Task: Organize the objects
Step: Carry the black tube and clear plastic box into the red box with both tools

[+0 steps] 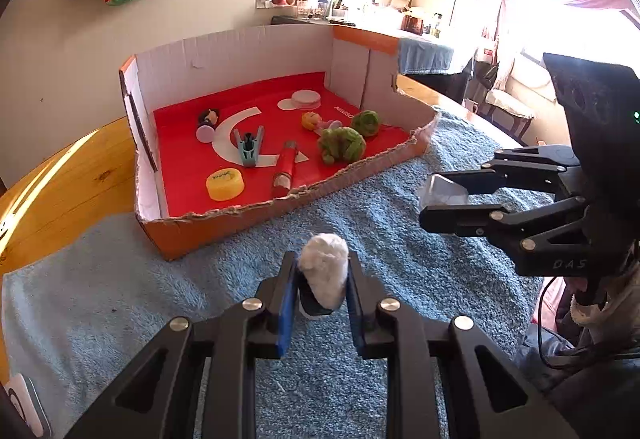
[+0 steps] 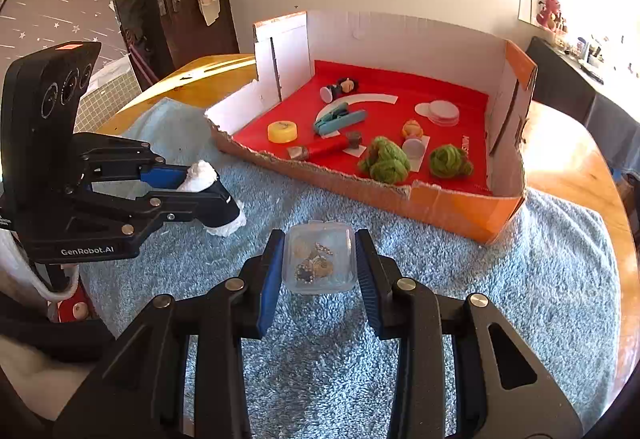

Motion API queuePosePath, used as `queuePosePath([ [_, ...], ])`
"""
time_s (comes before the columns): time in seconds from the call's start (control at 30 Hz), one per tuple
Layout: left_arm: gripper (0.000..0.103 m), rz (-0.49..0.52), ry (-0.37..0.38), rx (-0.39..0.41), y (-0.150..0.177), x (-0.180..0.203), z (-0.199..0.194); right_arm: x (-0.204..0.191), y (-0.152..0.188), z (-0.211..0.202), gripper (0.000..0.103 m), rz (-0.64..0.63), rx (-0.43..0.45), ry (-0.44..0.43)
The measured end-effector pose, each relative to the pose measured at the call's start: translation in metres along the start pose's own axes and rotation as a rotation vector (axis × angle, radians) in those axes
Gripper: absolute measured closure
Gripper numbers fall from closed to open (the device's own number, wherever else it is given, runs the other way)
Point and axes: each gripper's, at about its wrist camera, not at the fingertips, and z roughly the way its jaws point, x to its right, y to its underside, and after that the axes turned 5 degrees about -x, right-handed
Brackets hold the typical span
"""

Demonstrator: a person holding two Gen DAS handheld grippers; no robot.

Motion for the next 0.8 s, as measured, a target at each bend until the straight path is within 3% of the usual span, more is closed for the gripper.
queuePosePath([
  [0.27,0.062,0.038,0.028,-0.005,0.019,0.017,0.0,0.003,0.015,0.003,0.07,0.022,-0.014,-0.01],
  [0.33,0.061,0.023,0.028,-0.007,0.023,0.018,0.001,0.003,0.018,0.004,0.07,0.025,-0.016,-0.014],
  [0.47,0.045,0.002,0.032,0.009,0.027,0.023,0.0,0.001,0.024,0.005,0.07,0.028,-0.017,-0.023],
  [0.63,0.038,-0.026,0.003,0.007,0.032,0.028,-0.001,-0.001,0.03,0.004,0.07,0.024,-0.017,-0.031],
  [0.8,0.035,-0.064,0.03,-0.011,0.037,0.029,0.005,-0.001,0.035,0.007,0.069,0.026,-0.031,-0.026],
])
